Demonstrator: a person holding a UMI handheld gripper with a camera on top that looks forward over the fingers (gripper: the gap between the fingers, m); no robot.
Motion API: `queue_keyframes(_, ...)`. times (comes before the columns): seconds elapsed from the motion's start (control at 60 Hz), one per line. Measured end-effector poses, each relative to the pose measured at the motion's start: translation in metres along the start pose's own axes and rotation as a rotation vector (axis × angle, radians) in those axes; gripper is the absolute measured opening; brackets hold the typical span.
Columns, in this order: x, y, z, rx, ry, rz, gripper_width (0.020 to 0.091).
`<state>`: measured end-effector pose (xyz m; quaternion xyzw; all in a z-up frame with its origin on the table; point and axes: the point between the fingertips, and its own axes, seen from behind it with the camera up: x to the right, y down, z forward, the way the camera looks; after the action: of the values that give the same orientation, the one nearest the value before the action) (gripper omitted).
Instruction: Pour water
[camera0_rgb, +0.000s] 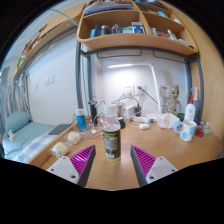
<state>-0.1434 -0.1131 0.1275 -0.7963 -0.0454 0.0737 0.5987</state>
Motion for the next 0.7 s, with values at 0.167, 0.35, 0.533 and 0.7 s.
queue_keyframes(0.167,0.0,-0.025,0.034,0.028,0.018,-0.03,0.0713)
queue_keyframes(0.35,0.007,-0.043,0.065,0.055,0.068,-0.045,0.071)
queue_keyframes(0.533,0.003,-0.059,0.074,0.121,0.097,-0.064,0.0513)
queue_keyframes(0.7,-0.005,-0.056,0.079,0.138,0.109,-0.063,0.0396)
